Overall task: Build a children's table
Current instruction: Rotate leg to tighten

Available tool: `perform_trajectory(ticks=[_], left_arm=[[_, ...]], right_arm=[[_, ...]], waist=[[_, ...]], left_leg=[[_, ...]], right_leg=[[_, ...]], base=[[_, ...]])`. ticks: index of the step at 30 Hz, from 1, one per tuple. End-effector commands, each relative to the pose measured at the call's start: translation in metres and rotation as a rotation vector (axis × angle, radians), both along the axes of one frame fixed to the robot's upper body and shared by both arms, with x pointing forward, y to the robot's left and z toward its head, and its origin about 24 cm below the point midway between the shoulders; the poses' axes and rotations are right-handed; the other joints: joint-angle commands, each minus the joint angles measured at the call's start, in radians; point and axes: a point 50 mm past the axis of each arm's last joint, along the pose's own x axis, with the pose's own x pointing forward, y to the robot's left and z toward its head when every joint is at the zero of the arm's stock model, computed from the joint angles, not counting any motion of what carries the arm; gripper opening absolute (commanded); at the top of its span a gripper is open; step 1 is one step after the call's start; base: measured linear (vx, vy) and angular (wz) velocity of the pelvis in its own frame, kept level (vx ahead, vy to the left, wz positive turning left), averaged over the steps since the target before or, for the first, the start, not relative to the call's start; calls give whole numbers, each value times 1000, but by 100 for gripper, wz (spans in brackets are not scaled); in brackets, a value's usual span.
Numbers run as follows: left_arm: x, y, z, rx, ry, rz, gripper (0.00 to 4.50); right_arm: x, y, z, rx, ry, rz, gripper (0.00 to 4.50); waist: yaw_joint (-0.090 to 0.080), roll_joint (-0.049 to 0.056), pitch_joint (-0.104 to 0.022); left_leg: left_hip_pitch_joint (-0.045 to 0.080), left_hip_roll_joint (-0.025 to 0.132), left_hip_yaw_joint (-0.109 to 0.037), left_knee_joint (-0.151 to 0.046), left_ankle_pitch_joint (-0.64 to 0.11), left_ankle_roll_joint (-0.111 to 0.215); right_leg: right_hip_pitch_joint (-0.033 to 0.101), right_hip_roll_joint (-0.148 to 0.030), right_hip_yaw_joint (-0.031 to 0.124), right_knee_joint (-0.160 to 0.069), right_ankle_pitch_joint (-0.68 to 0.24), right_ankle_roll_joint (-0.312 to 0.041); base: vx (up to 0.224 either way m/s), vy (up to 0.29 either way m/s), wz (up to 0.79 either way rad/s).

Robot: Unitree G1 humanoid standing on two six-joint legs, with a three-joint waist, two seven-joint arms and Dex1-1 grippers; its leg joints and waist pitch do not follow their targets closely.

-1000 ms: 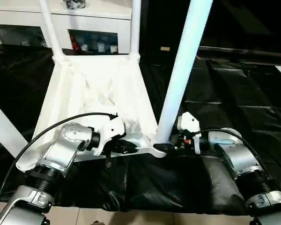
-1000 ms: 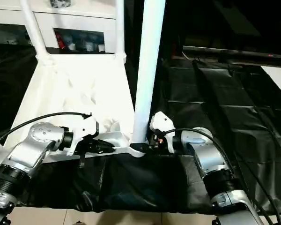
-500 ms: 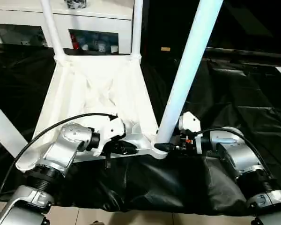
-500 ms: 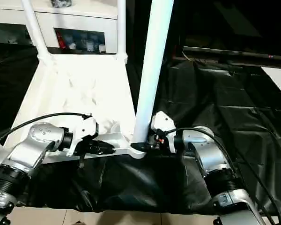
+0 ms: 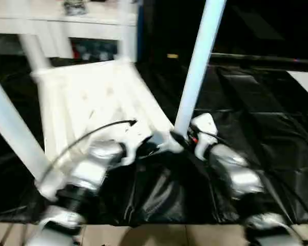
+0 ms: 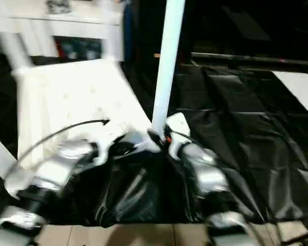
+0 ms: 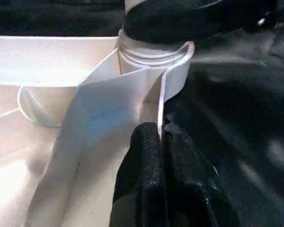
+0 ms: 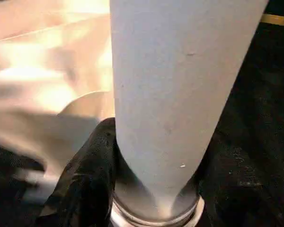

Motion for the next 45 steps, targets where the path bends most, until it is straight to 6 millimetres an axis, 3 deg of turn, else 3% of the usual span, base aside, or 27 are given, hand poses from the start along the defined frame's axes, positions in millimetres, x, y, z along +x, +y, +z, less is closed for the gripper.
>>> perform_trajectory(ticks=[1, 4, 5, 9, 10, 12, 14, 16, 19, 22, 27, 28, 29, 30, 31, 35, 45], left_arm=[[3, -38, 20, -68, -73, -61, 0], [3, -40, 22, -59, -95, -84, 0], [4, -37, 22, -57, -93, -84, 0], [0, -25, 23, -52, -114, -157, 0], [0, -23, 24, -51, -115, -170, 0], [-3, -17, 24, -48, -121, -216, 0], [-5, -12, 24, -53, -102, -246, 0], [-9, 0, 24, -45, -88, -325, 0], [-9, 5, 27, -45, -79, -353, 0], [-12, 12, 29, -47, -56, -414, 0], [-15, 22, 31, -34, -30, -485, 0], [-15, 24, 31, -34, -29, -489, 0], [-15, 25, 31, -34, -28, -490, 0], [-15, 27, 31, -36, -24, -492, 0], [-15, 28, 32, -37, -20, -494, 0], [-15, 31, 29, -37, -10, -481, 0], [-16, 32, 27, -41, -2, -481, 0]], right_arm=[[-15, 46, -20, -5, 118, 121, 200], [-12, 51, -13, 2, 76, 139, 200], [-12, 49, -11, 12, 67, 167, 234], [-12, 33, -10, 5, 62, 211, 278], [-12, 31, -9, -3, 57, 215, 287], [-13, 23, -8, -29, 47, 251, 307], [-13, 15, -7, -63, 34, 280, 324], [-13, -3, -4, -152, 8, 353, 333], [-14, -11, 0, -144, 9, 403, 333], [-16, -20, 7, -137, 7, 497, 333], [-29, -24, 12, -117, 47, 698, 333], [-30, -23, 13, -106, 49, 717, 333], [-31, -23, 14, -99, 50, 730, 318], [-33, -22, 15, -89, 55, 757, 308], [-34, -21, 15, -82, 59, 775, 308], [-38, -20, 14, -88, 71, 826, 272], [-44, -17, 10, -100, 84, 859, 259]], waist=[[0, 7, -52], [3, 8, -54], [5, 15, -53], [3, 11, -55], [2, 4, -56], [5, 6, -59], [5, 13, -61], [9, 11, -62], [14, 17, -65], [19, 16, -66], [30, 15, -64], [32, 5, -63], [33, 9, -62], [32, 4, -62], [35, 7, -61], [35, 4, -62], [35, 6, -65]], left_leg=[[-5, 17, -10, -80, -301, -2], [-1, 18, -6, -79, -299, 11], [-3, 18, -7, -80, -293, 12], [-8, 19, -4, -80, -261, 25], [-10, 18, -3, -79, -257, 31], [-12, 20, -2, -78, -226, 39], [-8, 23, 0, -76, -195, 40], [-8, 22, 2, -74, -182, 46], [0, 25, 7, -69, -139, 63], [-3, 25, 6, -68, -120, 84], [-1, 27, 9, -66, -128, 91], [-2, 27, 8, -68, -136, 92], [-1, 29, 8, -68, -139, 85], [-1, 29, 9, -69, -141, 82], [0, 29, 8, -69, -147, 75], [-2, 29, 8, -69, -138, 67], [-5, 27, 7, -66, -114, 70]], right_leg=[[37, -53, 42, -106, -492, -97], [32, -51, 46, -104, -445, -109], [34, -51, 46, -102, -427, -114], [40, -49, 48, -93, -352, -141], [43, -49, 48, -92, -356, -142], [45, -50, 50, -89, -321, -146], [43, -50, 52, -80, -249, -180], [46, -48, 51, -74, -212, -199], [44, -46, 55, -59, -81, -249], [51, -47, 53, -52, -30, -271], [53, -49, 54, -53, -45, -274], [55, -50, 54, -54, -72, -270], [51, -51, 54, -56, -93, -265], [51, -51, 54, -57, -102, -262], [51, -53, 54, -58, -118, -259], [51, -52, 54, -57, -119, -255], [55, -52, 53, -53, -85, -256]], base=[[0, 0, 0], [0, 0, 0], [0, 0, 0], [0, 0, 0], [0, 0, 0], [0, 0, 0], [0, 0, 0], [0, 0, 0], [0, 0, 0], [0, 0, 0], [0, 0, 0], [0, 0, 0], [0, 0, 0], [0, 0, 0], [0, 0, 0], [0, 0, 0], [0, 0, 0]])
